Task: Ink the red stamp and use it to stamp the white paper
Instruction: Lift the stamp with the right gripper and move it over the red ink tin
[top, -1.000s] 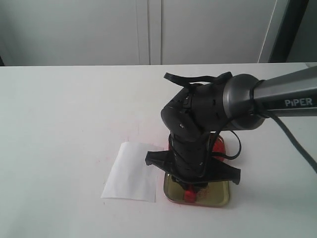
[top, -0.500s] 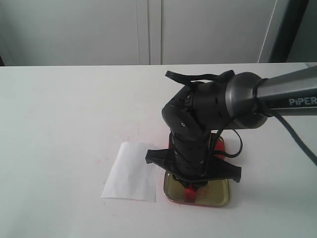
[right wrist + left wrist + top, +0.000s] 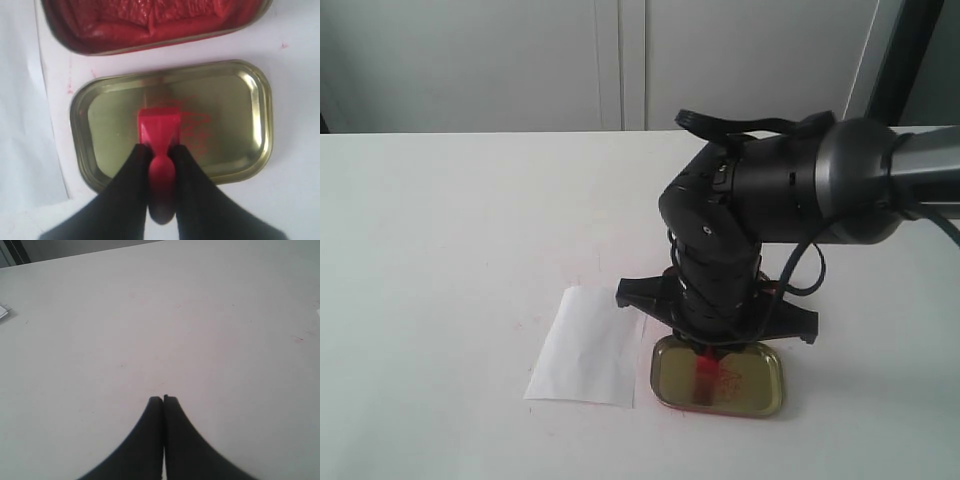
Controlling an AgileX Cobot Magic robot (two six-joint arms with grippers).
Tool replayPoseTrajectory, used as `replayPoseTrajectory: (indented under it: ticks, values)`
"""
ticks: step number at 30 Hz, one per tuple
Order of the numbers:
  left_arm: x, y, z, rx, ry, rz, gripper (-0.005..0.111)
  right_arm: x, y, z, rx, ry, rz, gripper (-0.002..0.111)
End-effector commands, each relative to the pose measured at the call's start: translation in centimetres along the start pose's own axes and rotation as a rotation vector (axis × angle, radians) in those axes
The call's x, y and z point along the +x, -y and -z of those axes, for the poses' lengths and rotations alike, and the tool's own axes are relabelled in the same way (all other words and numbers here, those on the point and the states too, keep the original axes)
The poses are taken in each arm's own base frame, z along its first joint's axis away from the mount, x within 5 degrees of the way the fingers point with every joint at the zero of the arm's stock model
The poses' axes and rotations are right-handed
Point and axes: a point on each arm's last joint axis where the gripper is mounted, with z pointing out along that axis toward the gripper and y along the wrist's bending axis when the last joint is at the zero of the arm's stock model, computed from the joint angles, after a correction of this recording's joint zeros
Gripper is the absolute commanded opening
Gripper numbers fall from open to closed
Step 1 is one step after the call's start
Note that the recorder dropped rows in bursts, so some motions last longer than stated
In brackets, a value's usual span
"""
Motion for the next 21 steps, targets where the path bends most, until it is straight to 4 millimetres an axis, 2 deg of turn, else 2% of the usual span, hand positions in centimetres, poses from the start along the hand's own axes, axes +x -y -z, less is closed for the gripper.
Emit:
replayPoseTrajectory:
  ticks: [1,13,21]
  values:
    - [0.1,0.0,0.0,-0.005,0.004,0.001,0.0,-0.3,0.4,0.7,0.0,0.021,0.02,0.0]
    - [0.1,-0.1,0.0,-0.023,0.002,0.008,0.0,-1.2,0.7,3.3,-0.038,0.105,0.083,0.0]
    - [0.1,-0.1,0.0,-0.023,0.002,0.008,0.0,-2.1,0.3,4.2,-0.06,0.135,0.124,0.0]
